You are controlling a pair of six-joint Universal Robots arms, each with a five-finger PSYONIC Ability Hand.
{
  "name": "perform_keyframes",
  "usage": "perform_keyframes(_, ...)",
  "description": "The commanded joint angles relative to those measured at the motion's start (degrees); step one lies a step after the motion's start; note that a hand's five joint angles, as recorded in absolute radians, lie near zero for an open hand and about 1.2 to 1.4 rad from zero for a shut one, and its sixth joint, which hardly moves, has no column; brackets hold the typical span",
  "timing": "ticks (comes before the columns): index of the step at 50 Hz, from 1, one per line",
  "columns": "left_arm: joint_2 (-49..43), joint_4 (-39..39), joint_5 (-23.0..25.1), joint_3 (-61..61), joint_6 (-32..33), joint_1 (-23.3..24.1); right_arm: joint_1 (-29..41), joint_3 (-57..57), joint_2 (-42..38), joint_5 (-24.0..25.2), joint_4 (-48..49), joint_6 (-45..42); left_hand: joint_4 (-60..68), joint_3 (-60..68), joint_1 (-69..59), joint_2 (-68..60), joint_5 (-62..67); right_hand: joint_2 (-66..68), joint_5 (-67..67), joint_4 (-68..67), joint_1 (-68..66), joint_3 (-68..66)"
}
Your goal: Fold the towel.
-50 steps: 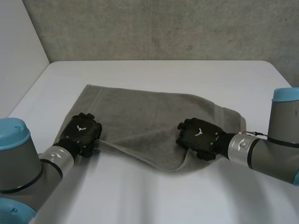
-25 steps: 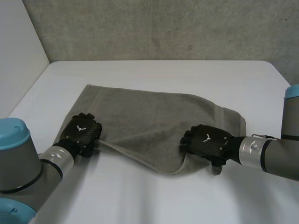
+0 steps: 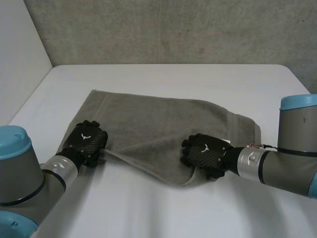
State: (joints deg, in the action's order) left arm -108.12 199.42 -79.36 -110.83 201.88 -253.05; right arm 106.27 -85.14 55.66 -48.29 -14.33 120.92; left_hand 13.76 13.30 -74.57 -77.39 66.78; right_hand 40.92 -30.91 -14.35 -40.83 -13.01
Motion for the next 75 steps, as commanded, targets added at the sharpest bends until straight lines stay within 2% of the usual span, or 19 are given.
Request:
perform_keyframes(1,0.2,0.0,0.0,0.0,0.0,-0.3,-0.8,1.4,-0.2,-0.6,-0.6,0.0,-3.8,-3.3,-5.4,-2.6,3.2,24.6,-24.6,4.4,-24.6,3.0)
perform_keyframes(2,0.3,0.0,0.0,0.0,0.0,-0.3,-0.8,1.4,-0.2,-0.6,-0.6,0.0,-3.8,-3.3,-5.4,-2.6,3.2,24.7,-24.7,4.4,-24.8,3.0)
perform_keyframes(3,0.2,0.0,0.0,0.0,0.0,-0.3,-0.9,1.6,0.4,-0.2,-0.6,0.8,-3.8,-3.3,-5.4,-2.6,3.2,38.2,-38.2,4.4,-38.3,3.0)
perform_keyframes(5,0.2,0.0,0.0,0.0,0.0,-0.4,-1.8,1.6,2.3,0.0,-0.7,1.8,-3.8,-3.3,-5.4,-2.6,3.2,39.1,-39.1,4.4,-39.2,3.0)
perform_keyframes(7,0.2,0.0,-0.2,0.0,0.0,-0.5,-4.1,0.5,7.3,0.2,0.5,9.6,-3.8,-3.3,-5.4,-2.6,3.2,39.1,-39.1,4.4,-39.2,3.0)
perform_keyframes(11,0.1,0.3,-0.4,0.1,0.0,-1.1,-5.9,-2.6,10.1,-0.2,3.3,16.1,-3.8,-3.3,-5.4,-2.6,3.2,39.1,-39.1,4.4,-39.2,3.0)
perform_keyframes(18,-2.2,0.8,-0.9,1.0,0.4,-1.0,-8.1,-12.8,16.0,-0.8,9.8,18.5,-3.8,-3.3,30.0,32.8,-32.2,39.1,-39.1,4.4,-39.2,3.0)
perform_keyframes(21,-3.0,0.9,-1.7,1.7,0.5,-0.8,-8.1,-14.9,16.1,-2.9,10.0,19.2,-3.8,-3.3,34.7,37.6,-36.9,39.1,-39.1,4.4,-39.2,3.0)
perform_keyframes(25,-3.4,1.1,-3.0,1.9,0.7,-0.8,-8.5,-16.5,17.6,-6.5,10.9,22.1,-3.8,-3.3,35.3,38.1,-37.5,39.1,-39.1,4.4,-39.2,3.0)
perform_keyframes(31,-3.2,1.7,-6.9,2.1,0.7,-1.0,-10.3,-17.2,21.3,-6.9,12.1,28.9,-3.8,-3.3,34.9,37.7,-37.1,39.1,-39.1,4.4,-39.2,3.0)
perform_keyframes(38,-3.2,1.7,-7.8,2.0,0.8,-1.1,-11.0,-17.2,24.0,-7.4,12.2,34.3,-3.8,-3.3,33.1,35.9,-35.3,39.1,-39.1,4.4,-39.2,3.0)
perform_keyframes(41,-3.1,1.5,-7.7,1.8,0.8,-1.1,-10.8,-17.3,24.1,-7.4,12.0,34.4,-3.8,-3.3,21.3,24.1,-23.5,39.1,-39.1,4.4,-39.2,3.0)
perform_keyframes(42,-2.8,1.4,-7.2,1.8,0.5,-1.0,-10.8,-17.3,24.1,-7.4,12.0,34.4,-3.8,-3.3,3.1,6.0,-5.4,39.1,-39.1,4.4,-39.2,3.0)
perform_keyframes(44,-2.5,1.2,-6.9,1.8,0.4,-1.0,-10.6,-17.5,23.9,-7.4,11.9,34.3,-3.8,-3.3,-5.3,-2.5,3.1,39.1,-39.1,4.4,-39.2,3.0)
perform_keyframes(49,-1.7,1.1,-6.9,1.8,0.6,-0.1,-10.7,-17.8,22.8,-6.8,12.1,33.5,-3.8,-3.3,-5.4,-2.6,3.2,39.1,-39.1,4.4,-39.2,3.0)
perform_keyframes(53,0.4,1.3,-7.0,1.8,0.5,-0.8,-10.6,-16.8,21.0,-6.5,12.9,32.1,-3.8,-3.3,-5.4,-2.6,3.2,25.9,-25.9,4.4,-25.9,3.0)
perform_keyframes(61,2.2,1.5,-6.9,2.1,0.5,-5.2,-12.2,-15.1,16.7,-6.5,9.1,19.2,-3.8,-3.3,-5.4,-2.6,3.2,24.0,-24.0,4.4,-24.1,3.0)
perform_keyframes(66,2.1,1.5,-6.8,1.9,0.4,-5.5,-14.5,-13.4,13.8,-4.8,2.6,10.1,-3.8,-3.3,-5.4,-2.6,3.2,13.9,-13.9,4.4,-14.0,3.0)
perform_keyframes(75,2.0,1.5,-6.8,1.7,0.4,-5.4,-15.0,-13.3,12.7,-2.6,1.6,7.2,-3.8,-3.3,-5.4,-2.6,3.2,14.6,-14.6,4.4,-14.7,3.0)
